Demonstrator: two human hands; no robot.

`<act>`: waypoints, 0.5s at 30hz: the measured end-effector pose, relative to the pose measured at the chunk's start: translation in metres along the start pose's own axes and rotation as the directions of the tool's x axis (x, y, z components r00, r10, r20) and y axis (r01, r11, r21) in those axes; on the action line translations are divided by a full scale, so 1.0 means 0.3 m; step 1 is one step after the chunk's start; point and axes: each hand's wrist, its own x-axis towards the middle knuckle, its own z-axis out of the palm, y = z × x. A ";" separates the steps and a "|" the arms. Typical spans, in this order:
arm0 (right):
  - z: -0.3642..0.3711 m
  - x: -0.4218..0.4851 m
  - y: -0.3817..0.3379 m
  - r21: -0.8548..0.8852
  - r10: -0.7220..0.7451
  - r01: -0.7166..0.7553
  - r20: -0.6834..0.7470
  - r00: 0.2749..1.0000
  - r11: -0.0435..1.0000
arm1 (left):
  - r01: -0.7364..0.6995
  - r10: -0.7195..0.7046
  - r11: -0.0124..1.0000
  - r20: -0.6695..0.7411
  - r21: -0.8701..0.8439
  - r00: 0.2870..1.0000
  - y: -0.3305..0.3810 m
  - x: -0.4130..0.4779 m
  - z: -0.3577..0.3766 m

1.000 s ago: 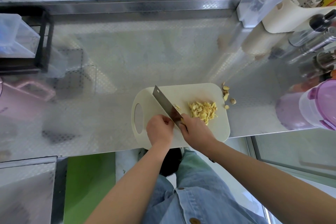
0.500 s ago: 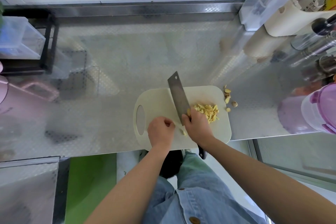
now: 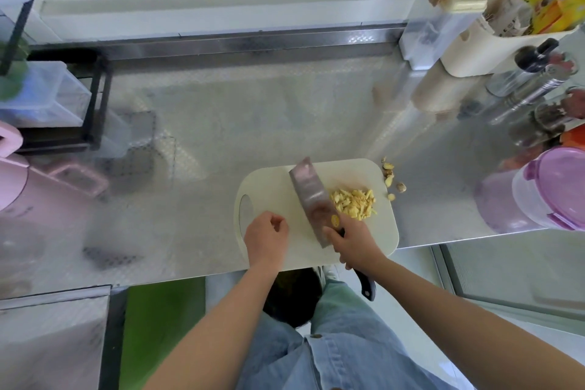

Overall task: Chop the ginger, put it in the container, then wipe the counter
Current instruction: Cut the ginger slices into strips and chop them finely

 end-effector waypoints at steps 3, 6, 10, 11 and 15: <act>-0.047 -0.002 0.013 0.086 0.053 -0.047 -0.067 0.996 0.995 | -0.023 0.023 0.999 0.030 0.023 0.999 0.010 -0.001 -0.006; -0.076 -0.004 0.005 0.097 0.038 -0.026 -0.122 0.992 0.995 | -0.020 0.018 0.999 0.061 0.025 0.998 0.026 0.000 -0.005; -0.075 -0.011 -0.032 -0.142 -0.118 0.090 -0.203 0.972 0.986 | -0.019 0.039 0.980 0.096 -0.196 0.995 0.100 -0.005 -0.014; -0.069 -0.013 -0.044 -0.228 -0.165 0.116 -0.209 0.964 0.967 | 0.000 0.040 0.958 0.136 -0.286 0.990 0.135 -0.011 -0.022; -0.057 -0.030 -0.097 -0.523 -0.310 0.198 -0.134 0.941 0.829 | -0.009 0.103 0.939 0.253 -0.345 0.962 0.240 -0.019 -0.028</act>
